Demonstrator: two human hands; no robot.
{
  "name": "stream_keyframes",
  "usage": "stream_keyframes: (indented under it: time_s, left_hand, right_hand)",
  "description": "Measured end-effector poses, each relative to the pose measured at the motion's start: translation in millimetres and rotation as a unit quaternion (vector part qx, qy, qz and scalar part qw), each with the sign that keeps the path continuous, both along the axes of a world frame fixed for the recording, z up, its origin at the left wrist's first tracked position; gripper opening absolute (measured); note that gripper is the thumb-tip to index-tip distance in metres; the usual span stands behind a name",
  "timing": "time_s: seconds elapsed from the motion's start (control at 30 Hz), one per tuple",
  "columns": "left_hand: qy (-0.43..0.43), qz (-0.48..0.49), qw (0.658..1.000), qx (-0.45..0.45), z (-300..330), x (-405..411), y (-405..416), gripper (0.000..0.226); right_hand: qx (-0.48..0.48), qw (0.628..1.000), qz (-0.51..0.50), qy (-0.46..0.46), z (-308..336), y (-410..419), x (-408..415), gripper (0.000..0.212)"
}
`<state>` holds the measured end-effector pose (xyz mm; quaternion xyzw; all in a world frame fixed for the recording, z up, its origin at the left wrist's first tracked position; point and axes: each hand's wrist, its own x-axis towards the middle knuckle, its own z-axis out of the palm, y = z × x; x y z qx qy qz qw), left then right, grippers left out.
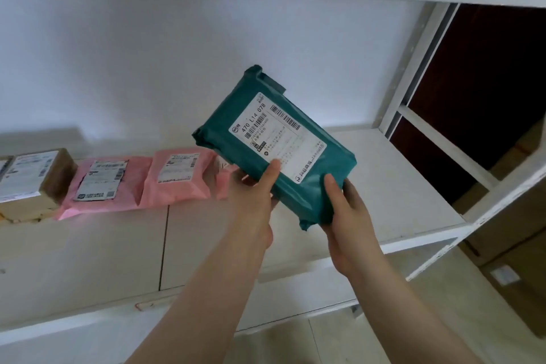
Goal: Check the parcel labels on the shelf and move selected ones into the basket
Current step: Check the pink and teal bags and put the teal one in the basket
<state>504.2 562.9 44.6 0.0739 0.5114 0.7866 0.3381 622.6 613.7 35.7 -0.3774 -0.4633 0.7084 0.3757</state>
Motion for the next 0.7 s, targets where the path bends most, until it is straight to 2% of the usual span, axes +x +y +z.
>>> stream_keyframes:
  time_s: [0.07,0.2,0.4,0.47,0.53,0.6,0.7]
  left_hand:
    - [-0.012,-0.024,1.000,0.013,-2.7,14.4,-2.0,0.030]
    - [-0.035,-0.071,0.997,0.018,-8.5,39.2,-1.1,0.044]
    - [-0.051,-0.200,0.978,-0.018,-19.4,81.8,1.7,0.046]
    - [-0.040,-0.207,0.976,-0.051,-22.8,92.3,5.5,0.056]
    - [-0.009,-0.180,0.979,-0.092,-25.5,103.5,11.8,0.073]
    - [0.062,-0.171,0.975,-0.128,-25.7,120.0,20.0,0.083]
    - [0.182,-0.259,0.936,-0.153,-29.1,160.4,36.9,0.080]
  right_hand:
    - [-0.010,1.000,-0.027,0.002,-0.2,-1.6,2.8,0.033]
    - [-0.018,0.997,-0.080,0.004,-3.5,-2.8,19.5,0.032]
    - [-0.023,0.986,-0.163,0.001,-15.6,2.6,77.0,0.017]
    - [-0.034,0.980,-0.194,-0.006,-21.8,5.1,106.5,0.012]
    - [-0.047,0.971,-0.232,-0.013,-29.8,5.9,142.9,0.015]
    - [-0.058,0.962,-0.267,-0.023,-37.4,2.8,182.4,0.022]
    - [-0.067,0.950,-0.301,-0.047,-53.5,-6.5,249.0,0.023]
